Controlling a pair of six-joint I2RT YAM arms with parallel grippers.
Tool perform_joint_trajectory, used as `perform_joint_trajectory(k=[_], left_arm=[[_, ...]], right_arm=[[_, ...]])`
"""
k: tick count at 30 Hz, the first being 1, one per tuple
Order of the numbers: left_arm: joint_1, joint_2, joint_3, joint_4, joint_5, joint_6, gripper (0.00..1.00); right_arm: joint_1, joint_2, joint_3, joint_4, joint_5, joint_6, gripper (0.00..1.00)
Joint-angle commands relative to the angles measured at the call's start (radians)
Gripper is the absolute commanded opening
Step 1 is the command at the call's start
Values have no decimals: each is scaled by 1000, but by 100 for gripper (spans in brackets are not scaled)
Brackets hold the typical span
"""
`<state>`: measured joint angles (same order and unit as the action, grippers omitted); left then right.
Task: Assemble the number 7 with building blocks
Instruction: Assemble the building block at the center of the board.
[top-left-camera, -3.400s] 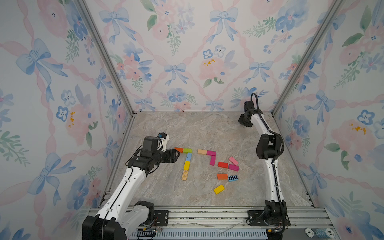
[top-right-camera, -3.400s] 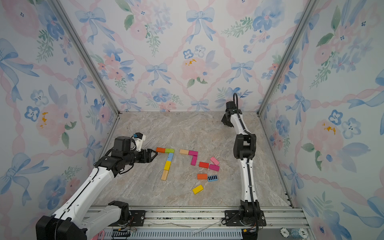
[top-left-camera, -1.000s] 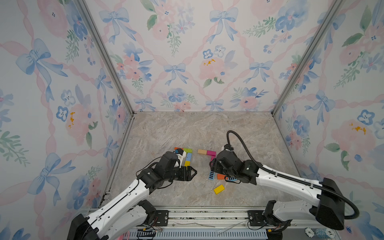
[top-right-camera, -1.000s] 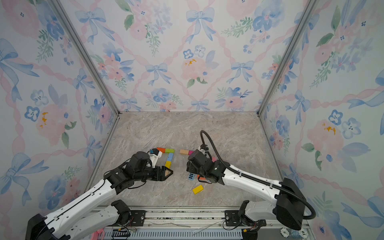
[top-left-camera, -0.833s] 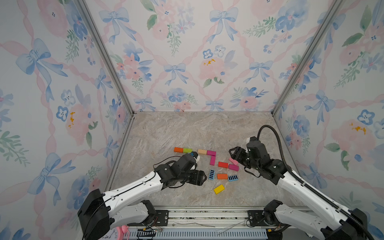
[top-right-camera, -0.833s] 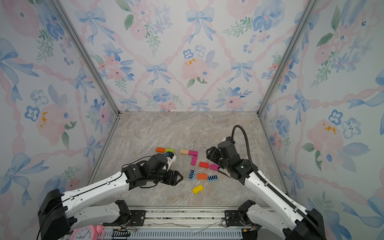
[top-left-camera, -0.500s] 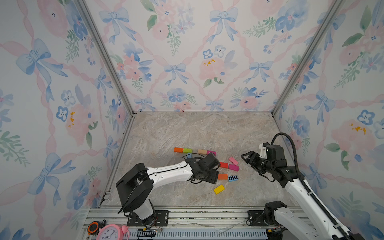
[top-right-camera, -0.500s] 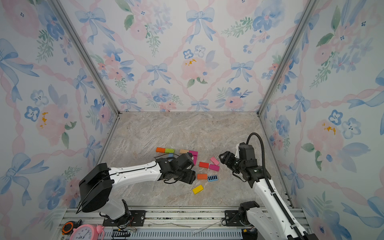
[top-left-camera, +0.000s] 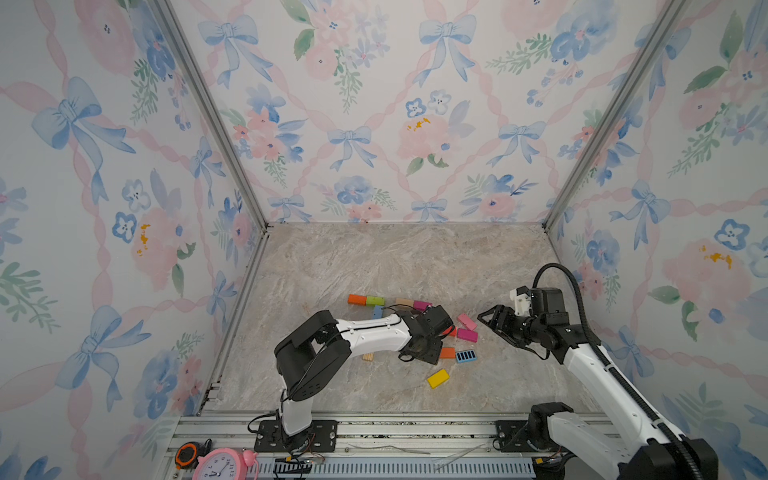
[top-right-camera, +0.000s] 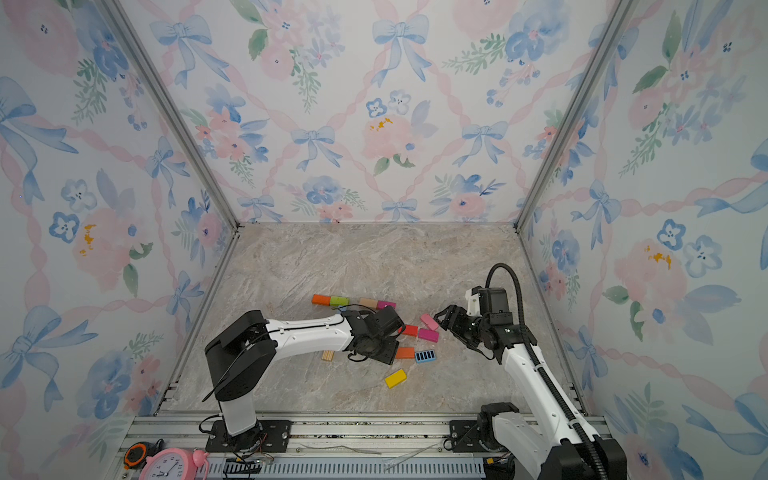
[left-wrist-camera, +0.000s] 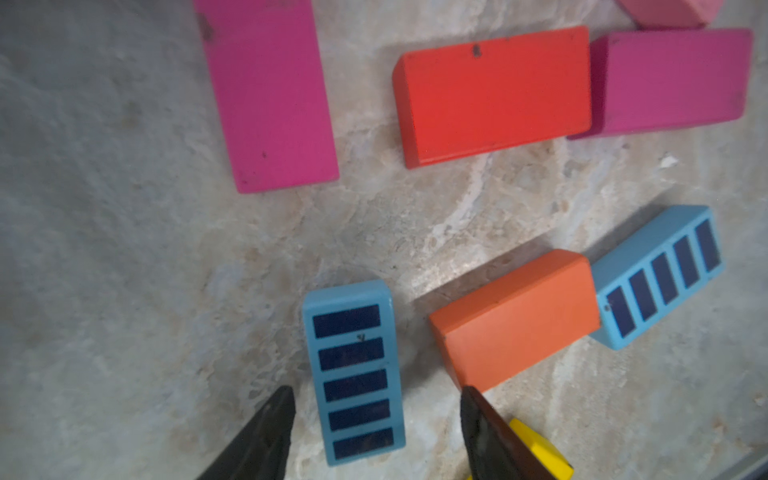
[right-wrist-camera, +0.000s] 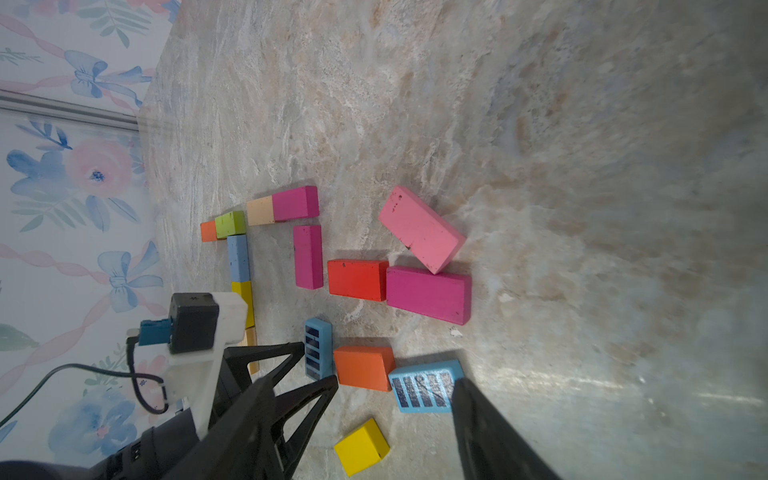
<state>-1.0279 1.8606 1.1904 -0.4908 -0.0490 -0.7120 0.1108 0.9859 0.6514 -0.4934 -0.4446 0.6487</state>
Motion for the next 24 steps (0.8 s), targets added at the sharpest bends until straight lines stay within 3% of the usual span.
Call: perform_joint_trajectory(k=[1,6,14,24], left_arm=[[7,26,20,-52,-20,25,61],[15,37,21,-58,-22,31,53],[31,54,35,-63,-3,45,27],[69,-7,6,-38,14,99,20]], right_arm=[[-12,12,-16,18,-23,-18,69],[-13,23,-15,27,-26,-18,69],[-13,30,-24,41,-30,-17,68],[-16,13,-25,29,-19,-17,68]])
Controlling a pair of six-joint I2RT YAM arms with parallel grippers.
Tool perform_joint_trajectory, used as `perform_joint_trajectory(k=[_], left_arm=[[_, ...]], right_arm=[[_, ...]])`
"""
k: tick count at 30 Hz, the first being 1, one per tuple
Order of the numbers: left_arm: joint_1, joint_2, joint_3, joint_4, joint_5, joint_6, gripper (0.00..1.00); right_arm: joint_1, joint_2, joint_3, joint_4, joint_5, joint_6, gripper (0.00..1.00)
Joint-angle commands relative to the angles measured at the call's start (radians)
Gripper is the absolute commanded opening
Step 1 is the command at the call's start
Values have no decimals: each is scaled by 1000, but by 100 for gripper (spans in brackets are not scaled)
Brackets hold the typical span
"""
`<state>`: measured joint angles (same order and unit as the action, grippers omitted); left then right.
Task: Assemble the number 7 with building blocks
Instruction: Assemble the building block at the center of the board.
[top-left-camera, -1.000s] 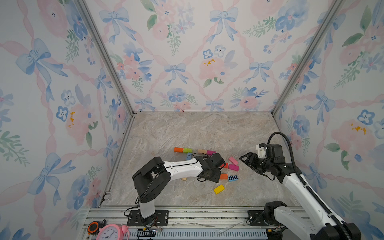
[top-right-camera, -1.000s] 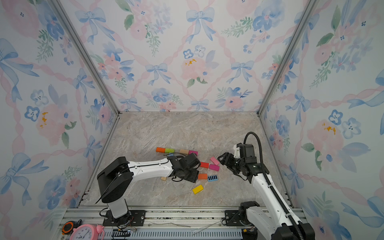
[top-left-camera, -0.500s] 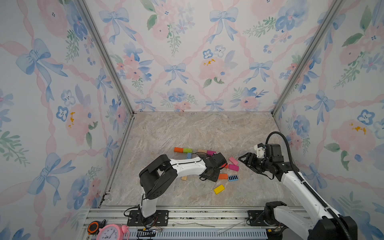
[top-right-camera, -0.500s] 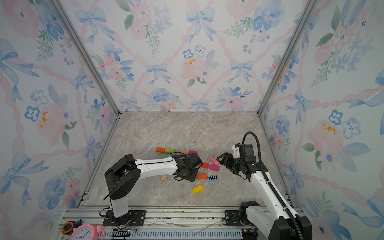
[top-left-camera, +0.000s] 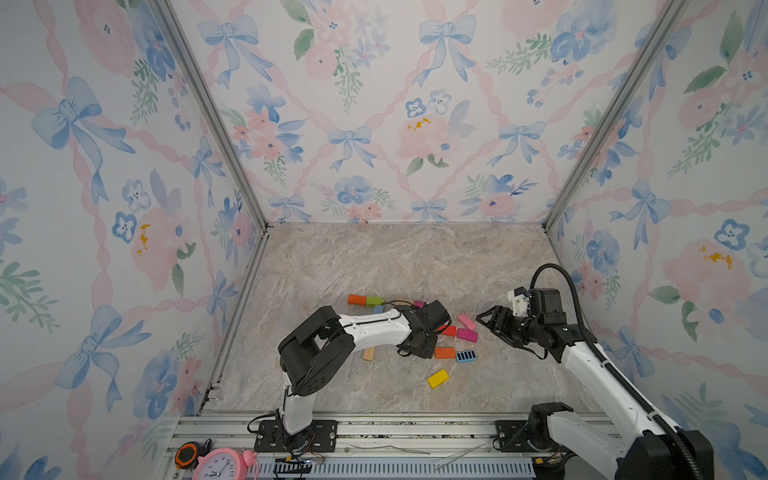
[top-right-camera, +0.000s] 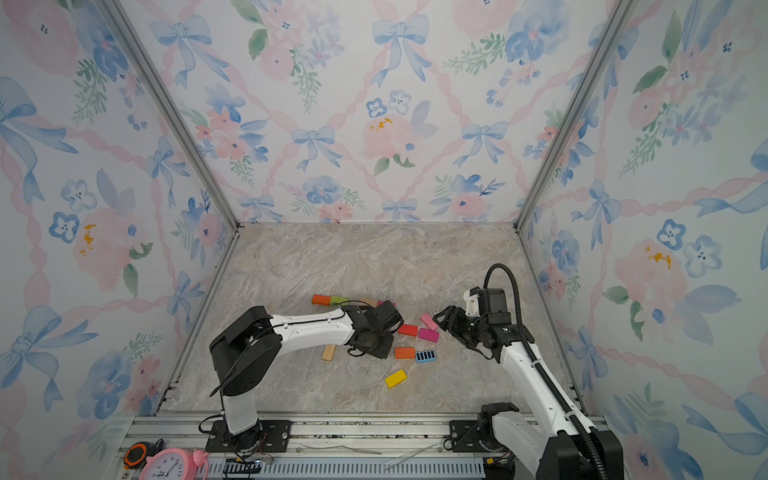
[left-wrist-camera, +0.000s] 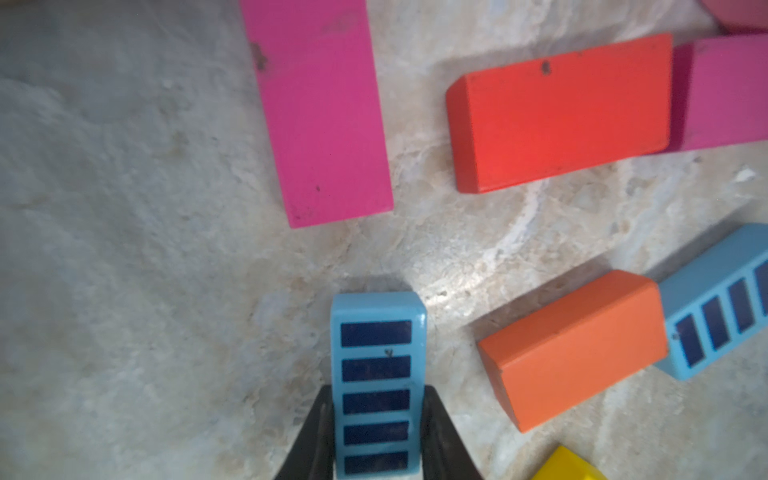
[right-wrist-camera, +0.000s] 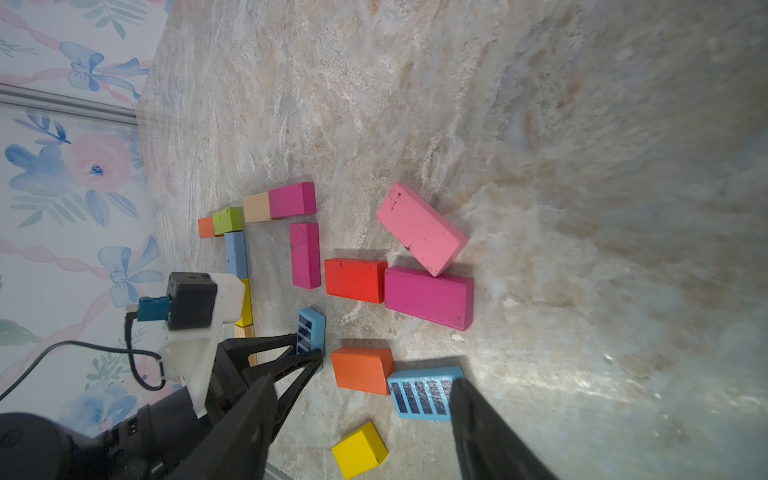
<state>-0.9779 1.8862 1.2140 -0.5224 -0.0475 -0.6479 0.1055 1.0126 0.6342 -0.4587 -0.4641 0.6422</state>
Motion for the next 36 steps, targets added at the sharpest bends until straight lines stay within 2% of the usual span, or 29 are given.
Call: perform_joint_trajectory(k=[1,7,15,36], left_arm=[[28,-35,-21,-1,23,37,19],[54,-18,-4,-1,45,42,18],[50,21,23,0,68,37,17],[56,62,61,-9,79,-11,16]], right_arm=[[-13,-13,-8,-5,1,-11,68],[-18,-15,-8,-6,-1,-10,68],[-40,-15,-12,-15,-11,-54,68],[-56,-19,-27,-11,-21,-62,68]])
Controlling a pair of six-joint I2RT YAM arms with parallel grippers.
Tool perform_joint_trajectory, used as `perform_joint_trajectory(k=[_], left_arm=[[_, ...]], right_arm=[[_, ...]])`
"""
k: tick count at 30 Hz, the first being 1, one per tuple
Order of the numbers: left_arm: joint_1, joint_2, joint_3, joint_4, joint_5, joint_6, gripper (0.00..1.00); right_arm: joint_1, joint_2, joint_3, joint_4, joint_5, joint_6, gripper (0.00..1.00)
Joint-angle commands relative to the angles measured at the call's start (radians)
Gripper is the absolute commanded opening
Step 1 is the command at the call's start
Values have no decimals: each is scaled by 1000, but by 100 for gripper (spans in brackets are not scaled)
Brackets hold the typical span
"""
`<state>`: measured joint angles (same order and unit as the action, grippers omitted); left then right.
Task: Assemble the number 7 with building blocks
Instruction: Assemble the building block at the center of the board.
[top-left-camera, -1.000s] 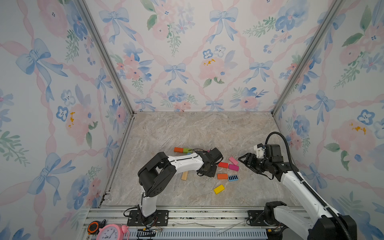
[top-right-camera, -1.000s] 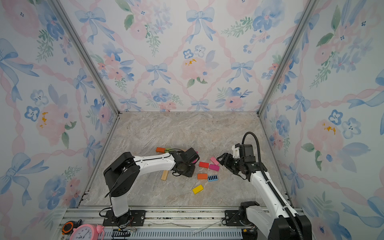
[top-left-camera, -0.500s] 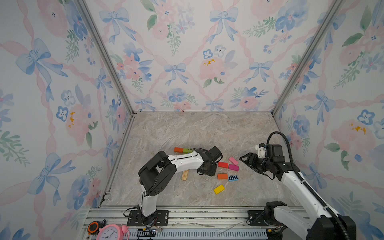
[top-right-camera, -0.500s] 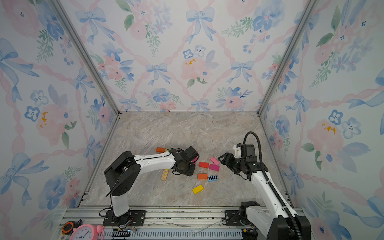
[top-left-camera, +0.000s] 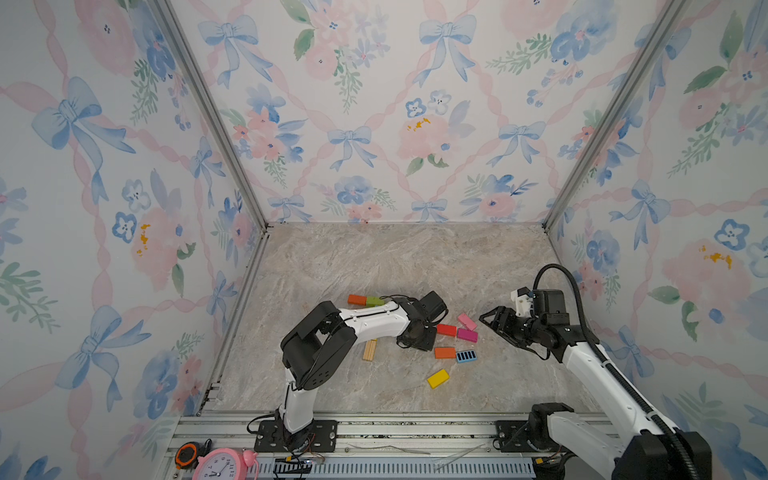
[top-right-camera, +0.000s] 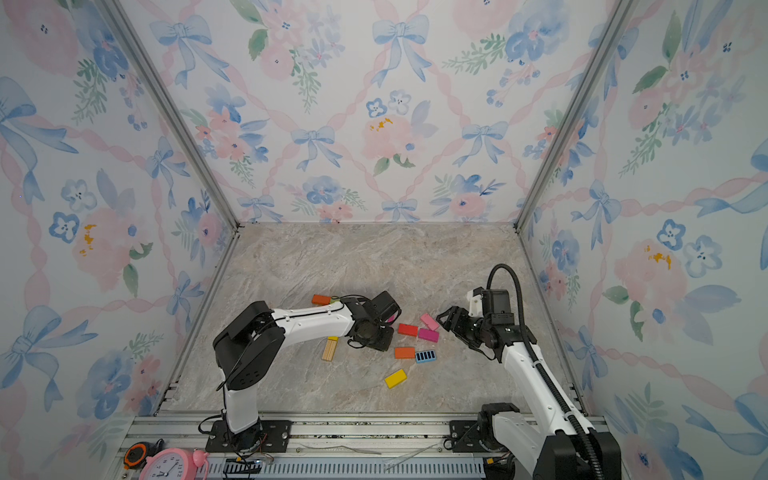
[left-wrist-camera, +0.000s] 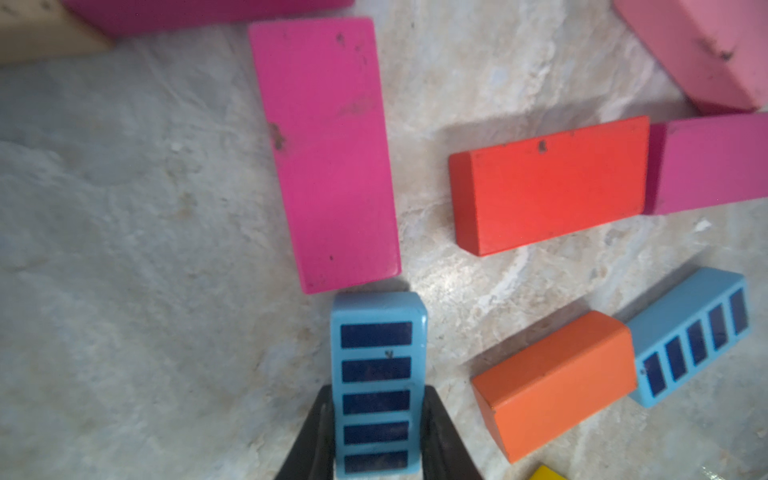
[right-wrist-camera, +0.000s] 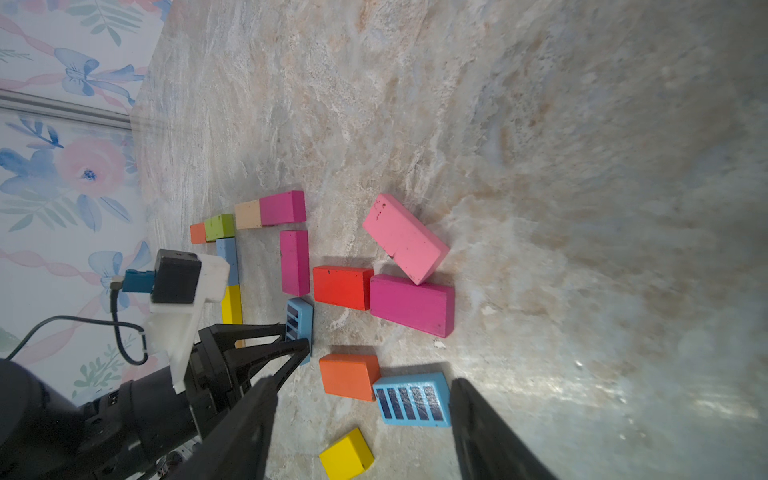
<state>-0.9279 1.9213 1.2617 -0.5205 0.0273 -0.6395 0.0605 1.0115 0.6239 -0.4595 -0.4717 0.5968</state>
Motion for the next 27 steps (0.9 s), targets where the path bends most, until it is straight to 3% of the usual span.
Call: perform_joint_trajectory(k=[1,27], left_arm=[[6,27,13,-13,4,-21,16],[20,45,39,-25,-7,-48,14]], right_arm=[[-10,-17,-19,-10,-13,-17,68],[-17,-23,-28,-10,-21,-24,68]])
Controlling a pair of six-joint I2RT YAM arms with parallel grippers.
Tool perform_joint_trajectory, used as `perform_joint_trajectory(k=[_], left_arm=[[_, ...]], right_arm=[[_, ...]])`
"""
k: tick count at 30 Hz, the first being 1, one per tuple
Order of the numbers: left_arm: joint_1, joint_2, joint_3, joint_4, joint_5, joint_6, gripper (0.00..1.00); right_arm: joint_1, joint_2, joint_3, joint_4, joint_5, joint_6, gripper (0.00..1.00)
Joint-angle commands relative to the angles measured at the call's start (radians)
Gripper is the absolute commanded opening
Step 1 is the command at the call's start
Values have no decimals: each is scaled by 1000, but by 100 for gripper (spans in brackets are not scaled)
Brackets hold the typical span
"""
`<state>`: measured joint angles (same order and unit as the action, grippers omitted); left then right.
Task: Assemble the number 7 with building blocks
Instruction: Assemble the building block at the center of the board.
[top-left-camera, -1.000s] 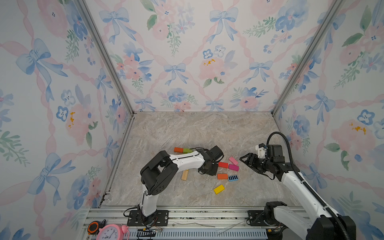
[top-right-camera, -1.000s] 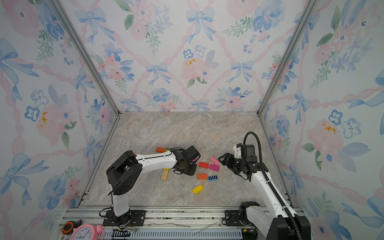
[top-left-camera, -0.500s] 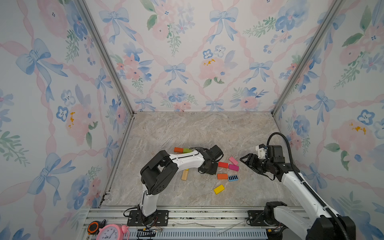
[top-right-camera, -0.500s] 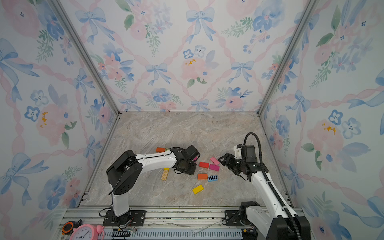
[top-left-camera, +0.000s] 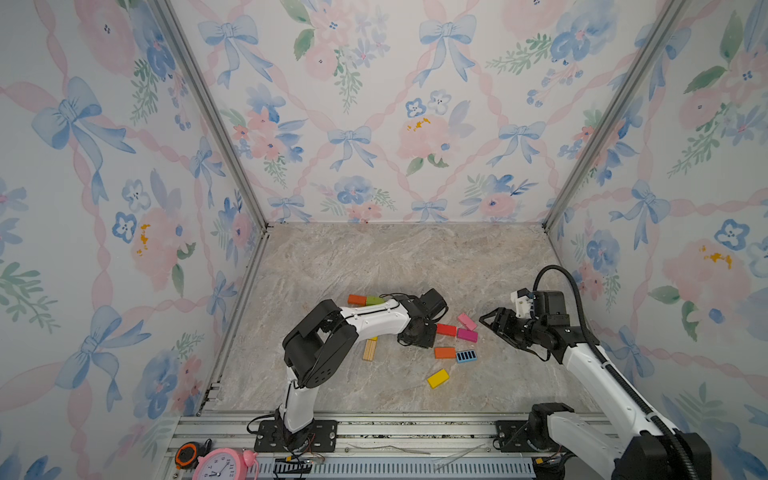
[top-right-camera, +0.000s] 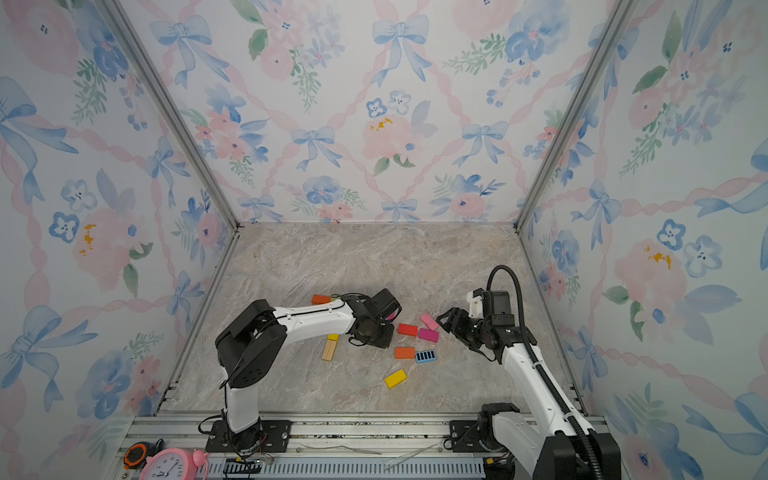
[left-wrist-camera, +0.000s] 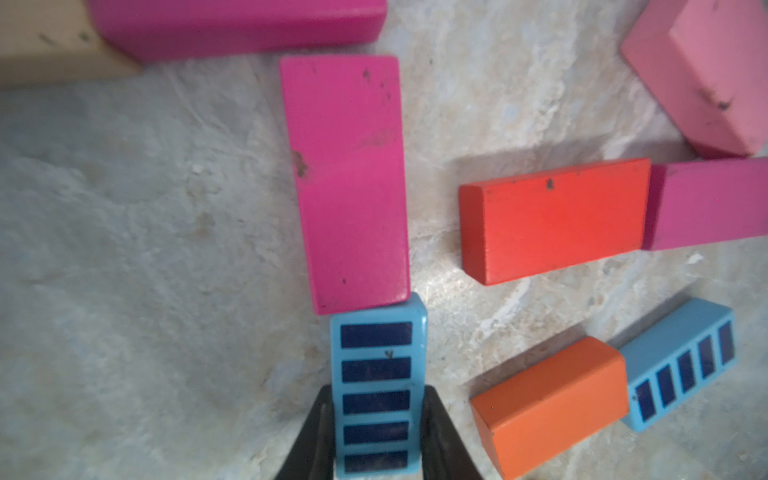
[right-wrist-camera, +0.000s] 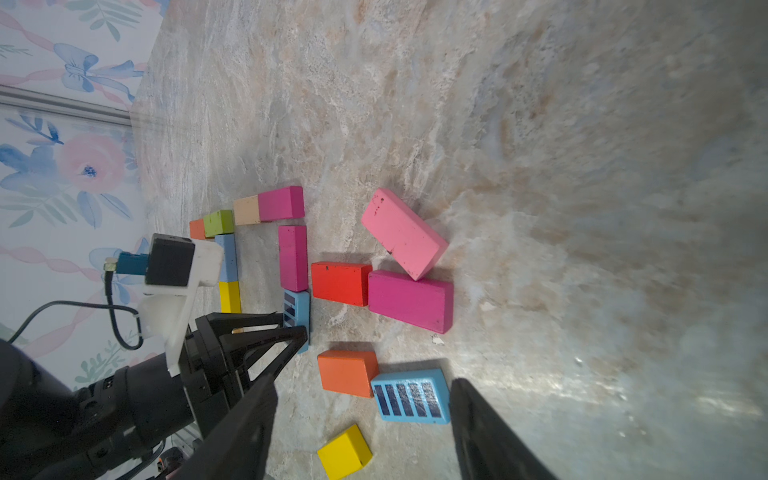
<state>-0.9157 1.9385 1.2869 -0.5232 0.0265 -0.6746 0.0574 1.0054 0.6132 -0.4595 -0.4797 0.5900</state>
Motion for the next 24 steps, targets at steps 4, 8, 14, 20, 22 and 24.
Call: perform_joint_trajectory(k=[4,8,14,20,22,24], left_arm=[[9,31,18,-26,-6,-14,15],[11,33,22,-29,-8,-14,14],[14,34,23,-28,-7,-16,14],[14,40,25,-29,-9,-18,15],[14,42,28,-28,-5,-16,15],[12,44,32,-28,-1,-15,16]], right_arm=[[-17,-19,-26,-5,-16,-16,68],[-20,-20,-24,-5,-19,-17,68],[-21,-20,-26,-5,-20,-19,68],[-21,-26,-32,-4,-22,-15,68],[-21,-28,-34,-5,-22,-16,68],[-21,-27,-35,-6,-22,-15,68]])
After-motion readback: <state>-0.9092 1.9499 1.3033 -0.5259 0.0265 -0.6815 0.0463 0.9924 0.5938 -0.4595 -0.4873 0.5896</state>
